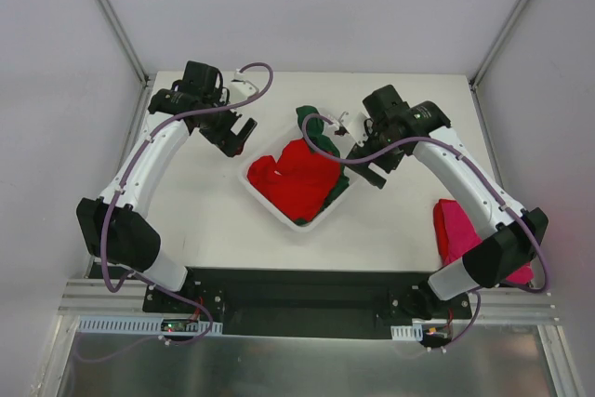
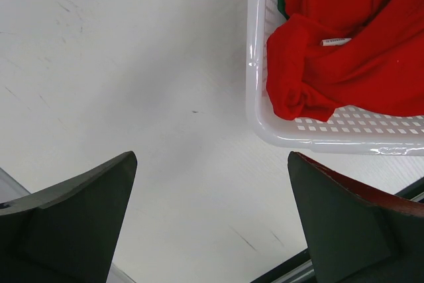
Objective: Fold and stack the t-shirts
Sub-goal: Grab crumpled tshirt from bin with the left arm
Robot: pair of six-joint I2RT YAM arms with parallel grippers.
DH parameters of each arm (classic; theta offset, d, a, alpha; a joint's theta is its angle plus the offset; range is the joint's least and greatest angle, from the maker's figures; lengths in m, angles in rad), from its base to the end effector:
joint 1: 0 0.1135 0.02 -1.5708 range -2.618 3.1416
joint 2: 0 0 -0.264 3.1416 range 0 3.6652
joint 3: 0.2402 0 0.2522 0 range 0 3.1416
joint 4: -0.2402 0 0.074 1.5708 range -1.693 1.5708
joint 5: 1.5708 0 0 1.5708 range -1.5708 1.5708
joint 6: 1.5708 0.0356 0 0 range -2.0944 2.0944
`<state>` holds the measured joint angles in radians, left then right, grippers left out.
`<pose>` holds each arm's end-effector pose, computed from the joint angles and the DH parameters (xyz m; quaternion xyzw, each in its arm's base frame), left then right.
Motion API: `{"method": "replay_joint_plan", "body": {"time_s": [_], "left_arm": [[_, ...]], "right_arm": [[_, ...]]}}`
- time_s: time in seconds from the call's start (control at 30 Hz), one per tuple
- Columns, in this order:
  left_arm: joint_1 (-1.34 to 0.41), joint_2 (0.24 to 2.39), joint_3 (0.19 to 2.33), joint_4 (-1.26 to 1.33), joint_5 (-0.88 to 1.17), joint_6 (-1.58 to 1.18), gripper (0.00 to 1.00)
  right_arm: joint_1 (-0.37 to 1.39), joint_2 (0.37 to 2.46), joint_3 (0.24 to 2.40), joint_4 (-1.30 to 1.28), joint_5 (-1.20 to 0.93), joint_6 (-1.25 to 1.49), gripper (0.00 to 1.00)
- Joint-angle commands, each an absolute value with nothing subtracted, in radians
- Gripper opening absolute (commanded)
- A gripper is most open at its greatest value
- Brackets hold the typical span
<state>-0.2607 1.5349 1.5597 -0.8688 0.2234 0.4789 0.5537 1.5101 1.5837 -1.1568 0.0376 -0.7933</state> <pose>0.3131 -0.0917 0.3621 0.3727 0.8518 -0.0651 0.3625 0.2518 0.1541 0.3581 -0.6016 0.7612 -0.0470 0.2374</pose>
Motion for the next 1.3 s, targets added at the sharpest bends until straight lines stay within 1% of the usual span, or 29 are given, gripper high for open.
{"method": "replay_joint_plan", "body": {"time_s": [0.0,0.33,0.4,0.57,0.67,0.83,0.9,1.0,1.13,1.27], "left_arm": [[-0.261,1.502,1.565,-0.870,0.213,0.480,0.99],[-0.262,1.502,1.571,-0.867,0.215,0.483,0.99],[-0.267,1.496,1.568,-0.865,0.213,0.495,0.99],[-0.273,1.470,1.505,-0.859,0.193,0.508,0.99],[-0.273,1.483,1.488,-0.848,0.187,0.485,0.99],[-0.275,1.488,1.520,-0.851,0.210,0.468,1.00],[-0.273,1.486,1.534,-0.853,0.210,0.471,1.00],[-0.275,1.480,1.539,-0.854,0.201,0.462,0.99],[-0.273,1.441,1.488,-0.854,0.143,0.471,0.99],[-0.265,1.391,1.425,-0.853,0.081,0.500,0.99]], "right_arm": [[0.554,1.476,1.605,-1.169,0.011,-0.779,0.96],[0.554,1.471,1.614,-1.169,0.009,-0.785,0.96],[0.552,1.474,1.608,-1.155,0.035,-0.790,0.96],[0.569,1.486,1.627,-1.160,0.066,-0.853,0.96],[0.603,1.538,1.724,-1.198,0.057,-0.905,0.96],[0.678,1.577,1.842,-1.123,0.060,-0.971,0.96],[0.696,1.624,1.914,-1.123,0.058,-0.953,0.96],[0.724,1.675,1.951,-1.117,0.060,-0.927,0.96],[0.753,1.703,1.939,-1.049,0.063,-0.891,0.96],[0.782,1.781,2.058,-1.065,0.084,-0.874,0.96]]}}
